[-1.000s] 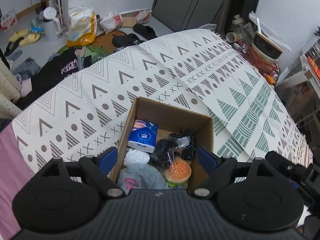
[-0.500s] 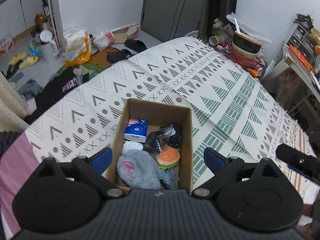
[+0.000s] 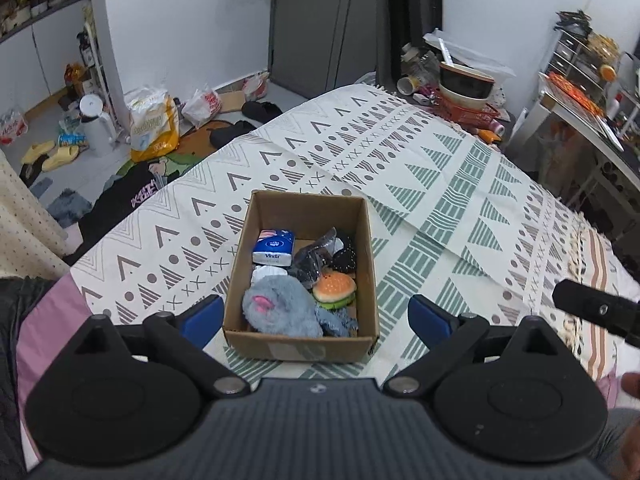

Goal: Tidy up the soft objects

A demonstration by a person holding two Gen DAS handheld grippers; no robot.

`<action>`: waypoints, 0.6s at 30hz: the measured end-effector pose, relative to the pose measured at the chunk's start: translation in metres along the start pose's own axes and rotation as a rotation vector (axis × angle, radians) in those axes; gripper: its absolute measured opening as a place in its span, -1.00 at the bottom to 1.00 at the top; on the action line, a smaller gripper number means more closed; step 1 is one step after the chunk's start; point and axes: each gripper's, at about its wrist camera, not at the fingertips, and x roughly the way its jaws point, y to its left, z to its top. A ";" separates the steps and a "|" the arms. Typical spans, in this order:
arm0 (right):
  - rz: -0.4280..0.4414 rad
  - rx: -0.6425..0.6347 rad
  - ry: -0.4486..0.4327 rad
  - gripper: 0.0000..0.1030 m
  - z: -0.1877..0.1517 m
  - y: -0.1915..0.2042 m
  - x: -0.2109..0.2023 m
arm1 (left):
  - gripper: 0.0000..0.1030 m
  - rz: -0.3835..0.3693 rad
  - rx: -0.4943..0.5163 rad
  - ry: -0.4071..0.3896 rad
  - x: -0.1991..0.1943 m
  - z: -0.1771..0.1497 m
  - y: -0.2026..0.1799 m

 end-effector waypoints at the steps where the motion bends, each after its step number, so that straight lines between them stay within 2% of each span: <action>1: -0.005 -0.005 -0.002 1.00 -0.003 -0.001 -0.003 | 0.90 -0.003 0.003 -0.002 -0.003 -0.003 0.000; 13: -0.061 -0.024 -0.039 1.00 -0.027 -0.011 -0.042 | 0.90 0.006 0.065 -0.021 -0.028 -0.037 -0.010; 18: -0.067 -0.038 -0.063 1.00 -0.032 -0.010 -0.060 | 0.91 -0.008 0.091 -0.052 -0.046 -0.048 -0.016</action>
